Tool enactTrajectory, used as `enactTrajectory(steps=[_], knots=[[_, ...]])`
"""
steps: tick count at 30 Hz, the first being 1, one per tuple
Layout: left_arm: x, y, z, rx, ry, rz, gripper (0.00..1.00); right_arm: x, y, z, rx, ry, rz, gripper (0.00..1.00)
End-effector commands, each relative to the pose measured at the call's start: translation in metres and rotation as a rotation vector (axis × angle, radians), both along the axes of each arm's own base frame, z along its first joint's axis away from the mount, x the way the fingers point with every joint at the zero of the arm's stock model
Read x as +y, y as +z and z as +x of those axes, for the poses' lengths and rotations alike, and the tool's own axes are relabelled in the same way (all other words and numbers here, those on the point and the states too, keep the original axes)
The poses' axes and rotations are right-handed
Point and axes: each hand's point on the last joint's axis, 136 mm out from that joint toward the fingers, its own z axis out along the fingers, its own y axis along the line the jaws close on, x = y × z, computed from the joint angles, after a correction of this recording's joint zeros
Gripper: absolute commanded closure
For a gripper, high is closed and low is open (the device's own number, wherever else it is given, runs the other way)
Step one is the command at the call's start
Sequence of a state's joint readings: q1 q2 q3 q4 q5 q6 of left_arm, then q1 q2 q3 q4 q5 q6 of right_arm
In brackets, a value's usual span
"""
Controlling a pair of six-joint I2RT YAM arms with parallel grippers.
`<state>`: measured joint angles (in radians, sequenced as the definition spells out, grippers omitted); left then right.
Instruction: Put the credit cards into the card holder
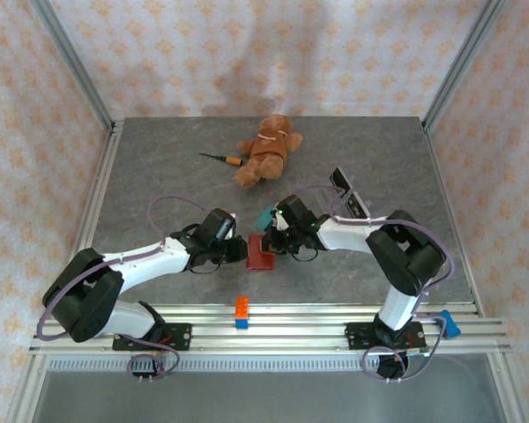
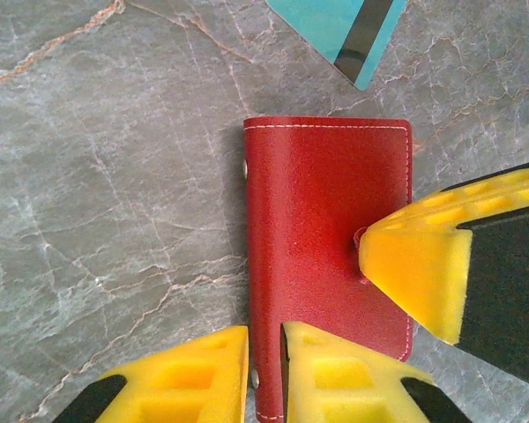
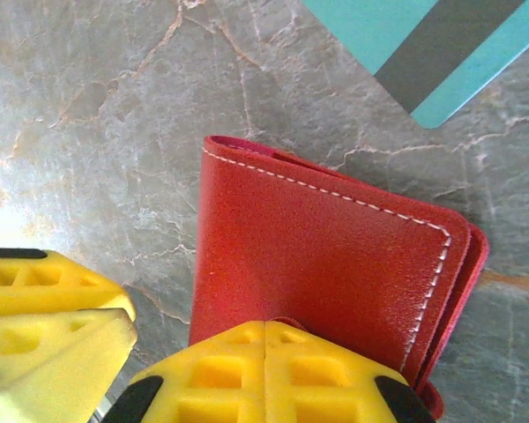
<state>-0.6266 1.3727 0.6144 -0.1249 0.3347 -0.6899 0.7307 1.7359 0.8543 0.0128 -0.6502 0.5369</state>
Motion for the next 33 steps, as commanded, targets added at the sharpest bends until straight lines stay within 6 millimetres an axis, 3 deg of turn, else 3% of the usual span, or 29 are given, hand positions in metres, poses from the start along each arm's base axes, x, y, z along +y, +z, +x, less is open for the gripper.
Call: enactTrajectory(steps=[1,8,14,19,26,33], knots=[[0.007,-0.005,-0.003,0.008,0.002,0.034,0.81,-0.025,-0.036,-0.017,0.036,0.008,-0.106,1.0],[0.004,-0.001,0.0,0.016,-0.027,0.062,0.81,-0.031,-0.036,-0.019,-0.008,0.032,-0.109,1.0],[-0.037,0.022,0.007,-0.019,-0.097,-0.14,0.83,-0.031,-0.041,-0.02,-0.039,0.04,-0.084,1.0],[-0.054,0.012,0.011,0.01,-0.116,-0.203,0.85,-0.036,-0.044,-0.019,-0.044,0.016,-0.077,1.0],[-0.038,-0.024,0.014,0.05,-0.061,-0.081,0.91,-0.051,-0.051,-0.017,-0.042,-0.017,-0.127,1.0],[-0.024,-0.04,0.007,0.076,-0.022,-0.028,0.93,-0.067,-0.059,-0.016,-0.053,-0.048,-0.214,1.0]])
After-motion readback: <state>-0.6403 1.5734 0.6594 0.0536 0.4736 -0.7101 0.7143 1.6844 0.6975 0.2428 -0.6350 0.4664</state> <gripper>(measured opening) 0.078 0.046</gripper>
